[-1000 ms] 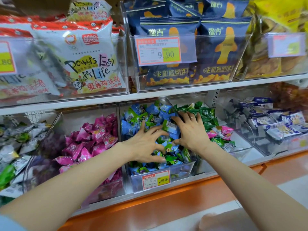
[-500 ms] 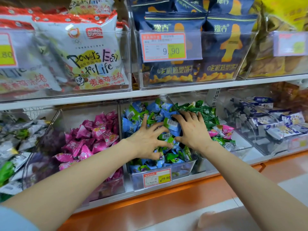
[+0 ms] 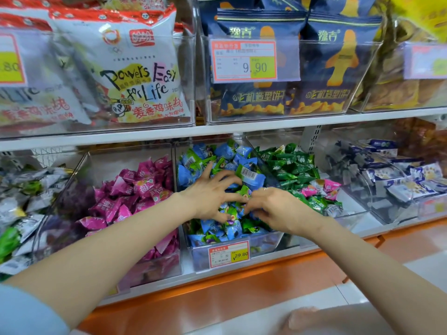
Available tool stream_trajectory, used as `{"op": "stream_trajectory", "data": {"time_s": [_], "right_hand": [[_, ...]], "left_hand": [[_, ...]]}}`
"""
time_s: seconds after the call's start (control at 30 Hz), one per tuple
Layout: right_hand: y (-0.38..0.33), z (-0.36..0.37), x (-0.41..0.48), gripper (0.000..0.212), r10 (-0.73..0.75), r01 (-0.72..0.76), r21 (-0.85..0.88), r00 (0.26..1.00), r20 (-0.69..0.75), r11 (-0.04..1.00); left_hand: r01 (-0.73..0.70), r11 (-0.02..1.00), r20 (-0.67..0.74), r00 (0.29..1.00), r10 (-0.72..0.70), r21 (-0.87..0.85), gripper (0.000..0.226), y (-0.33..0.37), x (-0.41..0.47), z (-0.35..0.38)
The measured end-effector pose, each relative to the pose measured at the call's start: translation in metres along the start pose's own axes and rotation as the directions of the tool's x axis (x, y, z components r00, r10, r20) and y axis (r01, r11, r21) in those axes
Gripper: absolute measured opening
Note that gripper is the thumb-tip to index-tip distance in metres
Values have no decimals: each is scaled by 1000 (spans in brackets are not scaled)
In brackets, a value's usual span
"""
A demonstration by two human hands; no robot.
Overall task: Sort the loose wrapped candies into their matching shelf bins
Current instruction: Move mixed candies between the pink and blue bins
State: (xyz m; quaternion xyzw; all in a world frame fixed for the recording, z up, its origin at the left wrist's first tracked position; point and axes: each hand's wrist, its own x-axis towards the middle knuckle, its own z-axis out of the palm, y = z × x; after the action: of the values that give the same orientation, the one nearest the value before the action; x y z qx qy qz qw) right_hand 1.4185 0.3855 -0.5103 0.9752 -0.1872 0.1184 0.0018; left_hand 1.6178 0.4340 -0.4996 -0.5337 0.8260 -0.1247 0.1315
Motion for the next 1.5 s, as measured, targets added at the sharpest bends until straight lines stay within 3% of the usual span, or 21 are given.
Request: {"op": "stream_trajectory", "data": {"time_s": [0.1, 0.2, 0.33, 0.7, 1.03, 1.13, 1.23, 1.37, 1.5], "right_hand": [[4, 10, -1, 16, 0, 29, -201, 989, 145, 979], [1, 9, 5, 19, -2, 57, -326, 986, 164, 944], [-4, 7, 9, 28, 57, 39, -356, 965, 255, 934], [-6, 2, 14, 13, 96, 20, -382, 955, 282, 924], [-5, 2, 13, 5, 98, -26, -280, 964, 247, 960], [-2, 1, 10, 7, 51, -31, -144, 989, 137, 989], [-1, -10, 5, 21, 20, -23, -46, 997, -70, 999], [4, -47, -14, 22, 222, -203, 115, 957, -185, 972], [29, -72, -49, 18, 510, -405, 385, 830, -226, 829]], "left_hand": [[-26, 999, 0, 1000, 26, 24, 60, -4, 0, 0], [-36, 998, -5, 999, 36, 42, 62, -4, 1, 2], [-38, 999, -3, 999, 38, 5, 60, -4, -1, 2], [-54, 999, -20, 998, 54, -3, 59, -5, -3, 1], [-43, 999, -9, 999, 43, -19, 60, -3, -3, -2], [-38, 999, -11, 999, 38, -10, 61, -3, -2, -3], [-38, 999, -14, 999, 37, -9, 61, -2, -2, -3], [-37, 999, -16, 999, 37, -35, 59, -2, -2, -3], [-40, 999, -3, 999, 40, -26, 60, -2, -2, -1]]}}
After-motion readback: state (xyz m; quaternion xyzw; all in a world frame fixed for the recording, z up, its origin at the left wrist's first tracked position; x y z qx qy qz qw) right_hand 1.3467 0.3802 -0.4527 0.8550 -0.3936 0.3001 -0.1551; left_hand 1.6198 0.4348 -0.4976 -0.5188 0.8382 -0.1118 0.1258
